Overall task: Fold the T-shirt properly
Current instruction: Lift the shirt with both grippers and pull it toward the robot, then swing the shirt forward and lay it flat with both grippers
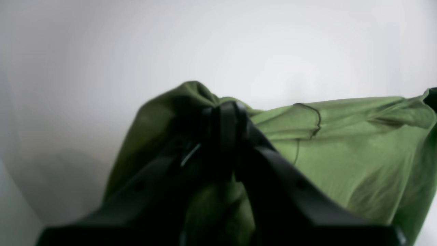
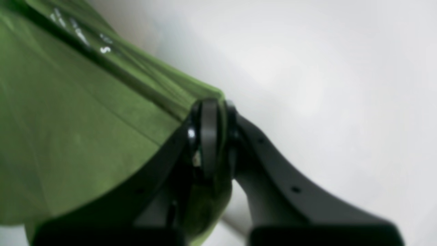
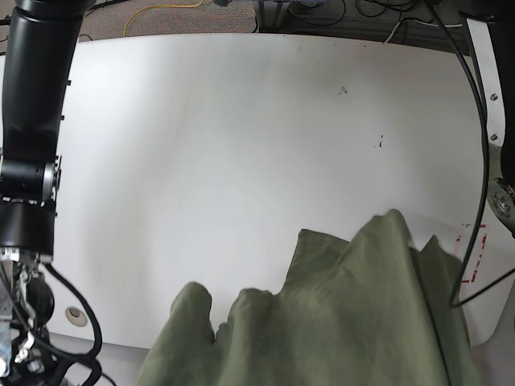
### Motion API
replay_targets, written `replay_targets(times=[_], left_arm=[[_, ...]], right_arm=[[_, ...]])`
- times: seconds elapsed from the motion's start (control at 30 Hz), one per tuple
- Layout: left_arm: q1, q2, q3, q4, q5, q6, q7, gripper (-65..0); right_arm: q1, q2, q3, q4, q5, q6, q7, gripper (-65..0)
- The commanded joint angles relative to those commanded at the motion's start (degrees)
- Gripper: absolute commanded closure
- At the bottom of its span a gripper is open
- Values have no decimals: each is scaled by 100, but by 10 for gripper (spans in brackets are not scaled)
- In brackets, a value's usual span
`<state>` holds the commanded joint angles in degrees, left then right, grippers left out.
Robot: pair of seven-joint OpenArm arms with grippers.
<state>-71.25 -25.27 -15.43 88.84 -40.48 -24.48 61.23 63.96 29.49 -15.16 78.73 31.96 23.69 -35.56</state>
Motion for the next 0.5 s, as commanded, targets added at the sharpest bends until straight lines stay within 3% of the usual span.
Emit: replay_targets(times=[0.27,0.5], left_arm=[[1688,9,-18,967,-580,0,598,0],[3569,88,18,1785,-765,0,624,0]], right_arm=[[-2075,149,897,844,0,0,0,0],[-3604,211,1521,1565,9,0,0,0]])
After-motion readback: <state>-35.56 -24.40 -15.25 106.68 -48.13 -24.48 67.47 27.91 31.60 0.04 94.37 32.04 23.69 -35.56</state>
